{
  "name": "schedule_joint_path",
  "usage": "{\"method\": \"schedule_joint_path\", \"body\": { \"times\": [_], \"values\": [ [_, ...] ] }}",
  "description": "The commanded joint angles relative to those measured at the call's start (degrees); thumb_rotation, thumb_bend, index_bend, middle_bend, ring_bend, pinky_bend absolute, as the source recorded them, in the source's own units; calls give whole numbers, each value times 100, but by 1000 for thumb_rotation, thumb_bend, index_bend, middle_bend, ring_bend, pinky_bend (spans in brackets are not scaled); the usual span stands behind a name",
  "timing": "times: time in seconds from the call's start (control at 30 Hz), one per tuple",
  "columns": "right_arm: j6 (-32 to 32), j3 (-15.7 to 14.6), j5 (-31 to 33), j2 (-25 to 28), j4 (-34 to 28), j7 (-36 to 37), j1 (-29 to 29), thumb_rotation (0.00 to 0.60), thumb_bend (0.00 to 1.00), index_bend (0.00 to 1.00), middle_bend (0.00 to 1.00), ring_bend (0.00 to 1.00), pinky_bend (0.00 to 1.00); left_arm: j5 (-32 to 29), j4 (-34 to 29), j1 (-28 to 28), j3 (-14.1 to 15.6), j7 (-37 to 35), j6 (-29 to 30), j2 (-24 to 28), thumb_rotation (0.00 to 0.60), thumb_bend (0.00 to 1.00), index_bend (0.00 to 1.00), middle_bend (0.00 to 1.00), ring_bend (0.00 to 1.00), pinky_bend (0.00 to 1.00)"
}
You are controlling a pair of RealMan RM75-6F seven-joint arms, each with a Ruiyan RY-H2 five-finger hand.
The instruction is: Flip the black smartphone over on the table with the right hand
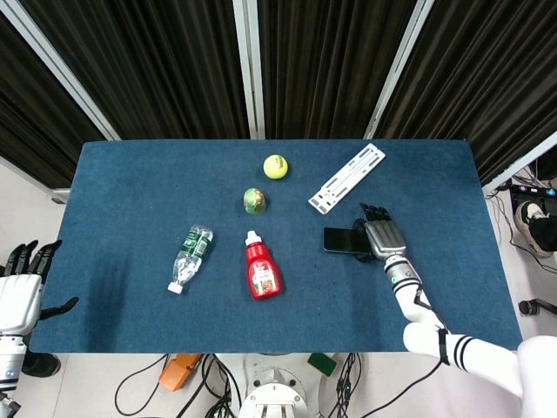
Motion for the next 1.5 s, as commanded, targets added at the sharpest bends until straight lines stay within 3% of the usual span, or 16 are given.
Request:
{"method": "schedule_joint_path", "body": {
  "times": [0.03, 0.23, 0.37, 0.67, 1.27, 1.5],
  "values": [
    [-42, 3, -23, 11, 33, 72, 15, 600, 467, 448, 0, 0, 21, 8, 0, 13, 4, -6, 19, 4, 600, 117, 83, 128, 51, 0],
    [-151, -30, -89, 220, -79, 141, 42, 600, 638, 465, 7, 0, 21, 22, -27, 43, 8, 2, 67, 25, 600, 118, 83, 128, 49, 0],
    [-226, -103, -128, 493, -339, 100, 45, 600, 695, 471, 24, 0, 21, 41, -54, 50, 5, 28, 93, 44, 600, 118, 82, 128, 47, 0],
    [-500, -347, -213, 1296, -1083, 171, 13, 600, 702, 468, 29, 0, 21, 25, -73, 50, -3, 42, 77, 52, 600, 118, 82, 127, 45, 0],
    [-436, -271, 434, 992, -669, -429, 659, 600, 713, 347, 29, 0, 21, 34, -80, 34, -7, 55, 49, 50, 600, 118, 82, 127, 46, 0],
    [196, -266, 240, 1214, -1018, -400, 471, 600, 714, 331, 29, 0, 21, 52, -57, 10, -37, 23, 62, 40, 600, 118, 82, 127, 46, 0]
  ]
}}
